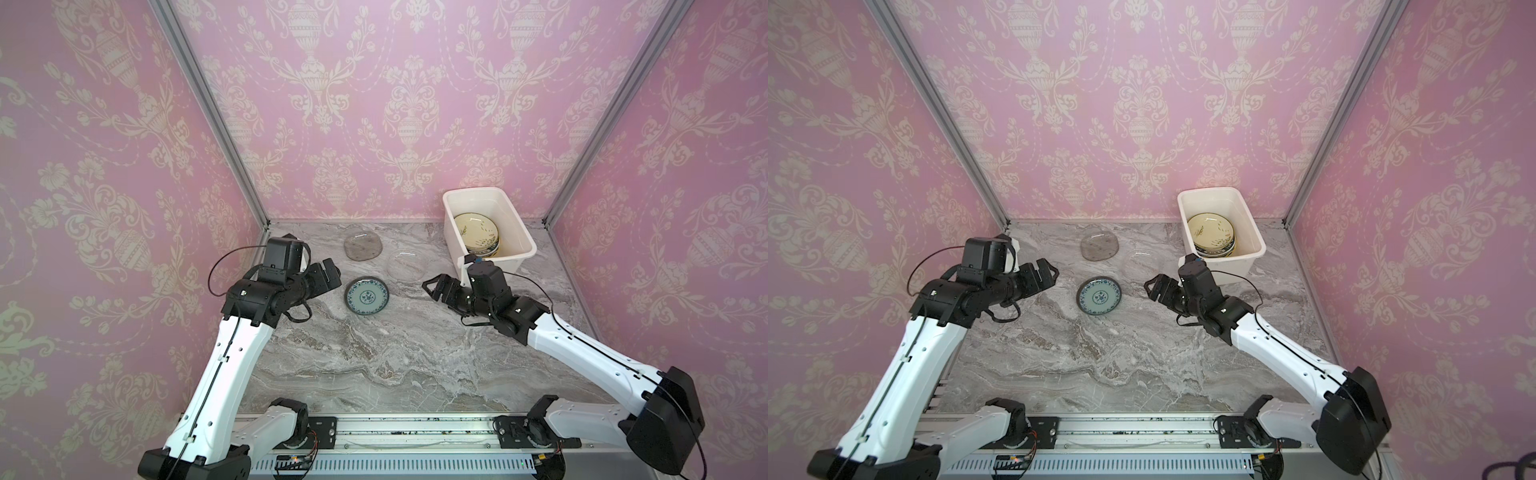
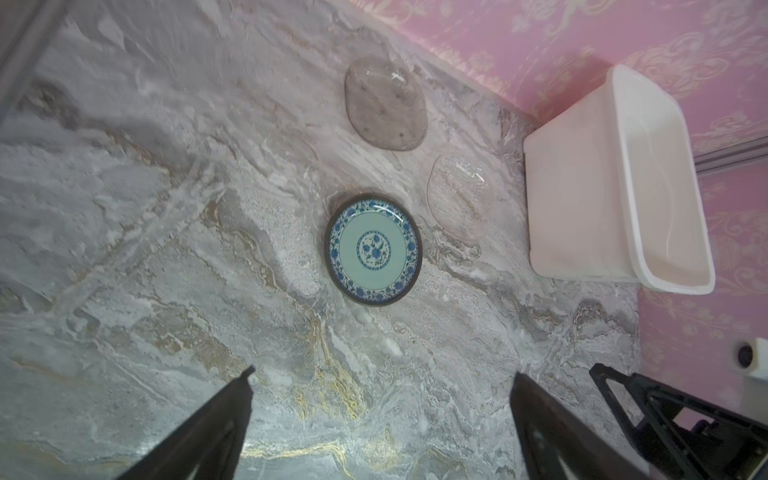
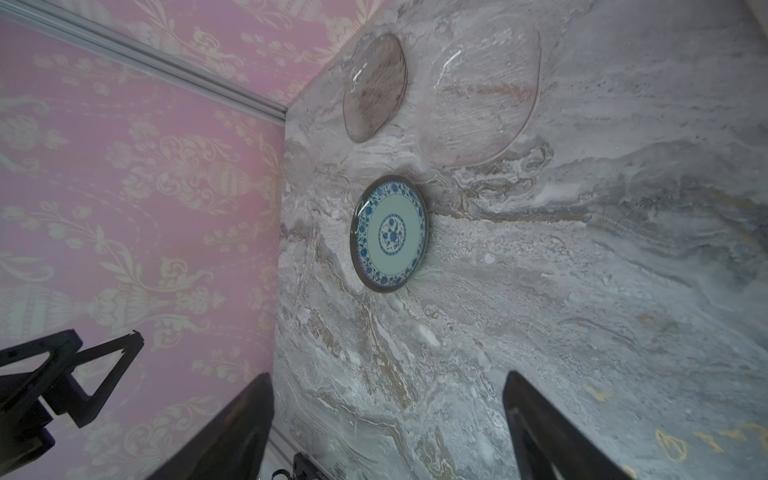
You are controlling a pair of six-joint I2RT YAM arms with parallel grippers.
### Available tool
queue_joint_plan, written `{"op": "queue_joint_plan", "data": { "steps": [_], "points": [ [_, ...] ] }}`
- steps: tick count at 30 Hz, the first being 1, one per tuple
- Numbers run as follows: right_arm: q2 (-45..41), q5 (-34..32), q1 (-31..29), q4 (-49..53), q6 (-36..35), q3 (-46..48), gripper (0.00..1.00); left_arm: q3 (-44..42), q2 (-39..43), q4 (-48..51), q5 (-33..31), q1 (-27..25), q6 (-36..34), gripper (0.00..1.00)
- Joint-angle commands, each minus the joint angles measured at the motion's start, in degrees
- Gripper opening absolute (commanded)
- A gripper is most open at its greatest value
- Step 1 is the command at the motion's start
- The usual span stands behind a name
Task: Place the plates into the plastic bin on the countertop
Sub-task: 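Open the right gripper and move both grippers toward the blue-and-white plate, then tilt up the blue-and-white plate edge with the left gripper while the right grasps its rim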
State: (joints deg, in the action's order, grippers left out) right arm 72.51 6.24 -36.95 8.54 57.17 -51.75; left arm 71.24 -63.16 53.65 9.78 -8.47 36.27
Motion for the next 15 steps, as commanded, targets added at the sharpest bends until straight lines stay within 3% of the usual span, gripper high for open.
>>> {"op": "queue_joint_plan", "data": {
  "steps": [1,6,15],
  "points": [
    [4.8,-0.5,-1.7,-10.2,3.4,3.1,0.84,-8.3,-1.2,-10.3,14.5,4.5,8.4,0.99],
    [16.5,1.4,-3.2,-19.3,5.5,1.7,0.81,-17.6,-5.0,-26.9,21.2,9.0,16.1,0.98],
    [35.7,8.5,-3.6,-33.5,7.4,-3.3,0.76,-18.3,-19.0,-38.5,26.0,10.9,12.4,0.96]
  ]
}}
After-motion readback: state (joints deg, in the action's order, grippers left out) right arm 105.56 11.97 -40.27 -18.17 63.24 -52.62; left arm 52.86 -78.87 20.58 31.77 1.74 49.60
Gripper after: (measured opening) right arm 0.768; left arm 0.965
